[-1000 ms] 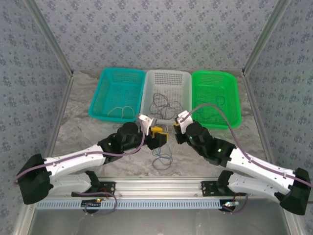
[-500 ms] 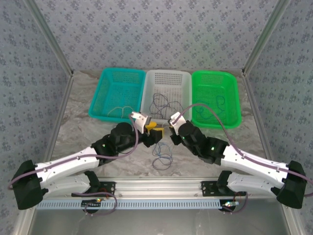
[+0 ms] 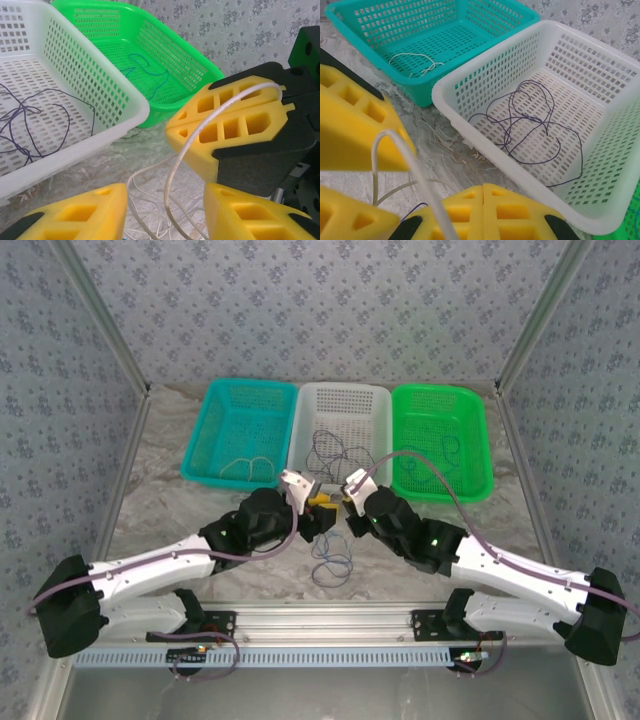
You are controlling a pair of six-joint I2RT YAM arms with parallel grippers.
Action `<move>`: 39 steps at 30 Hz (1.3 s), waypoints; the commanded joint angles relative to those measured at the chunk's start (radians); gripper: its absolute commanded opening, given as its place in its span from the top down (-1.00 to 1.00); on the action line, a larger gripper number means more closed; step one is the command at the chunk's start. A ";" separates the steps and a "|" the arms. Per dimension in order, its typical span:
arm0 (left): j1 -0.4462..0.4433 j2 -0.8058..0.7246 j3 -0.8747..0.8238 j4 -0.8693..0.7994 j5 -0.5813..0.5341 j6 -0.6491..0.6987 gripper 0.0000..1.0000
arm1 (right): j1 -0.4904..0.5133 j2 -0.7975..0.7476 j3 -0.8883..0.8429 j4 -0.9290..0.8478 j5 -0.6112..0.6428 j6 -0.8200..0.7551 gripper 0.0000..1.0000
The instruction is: Untangle the cables
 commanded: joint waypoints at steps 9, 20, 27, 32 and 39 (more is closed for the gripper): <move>-0.002 -0.004 0.054 0.054 0.035 0.025 1.00 | -0.013 -0.016 0.022 -0.116 0.060 0.062 -0.26; 0.032 -0.012 0.074 0.008 -0.012 -0.062 1.00 | -0.014 -0.213 -0.116 -0.117 -0.012 0.067 -0.47; 0.047 0.012 0.099 0.010 0.015 -0.101 1.00 | -0.006 -0.194 -0.191 -0.008 -0.126 0.044 -0.47; 0.049 0.018 0.106 0.027 0.040 -0.126 1.00 | -0.006 -0.128 -0.213 0.109 -0.118 0.017 -0.54; 0.048 0.025 0.094 0.053 0.064 -0.167 1.00 | -0.018 -0.063 -0.232 0.251 0.015 0.059 -0.51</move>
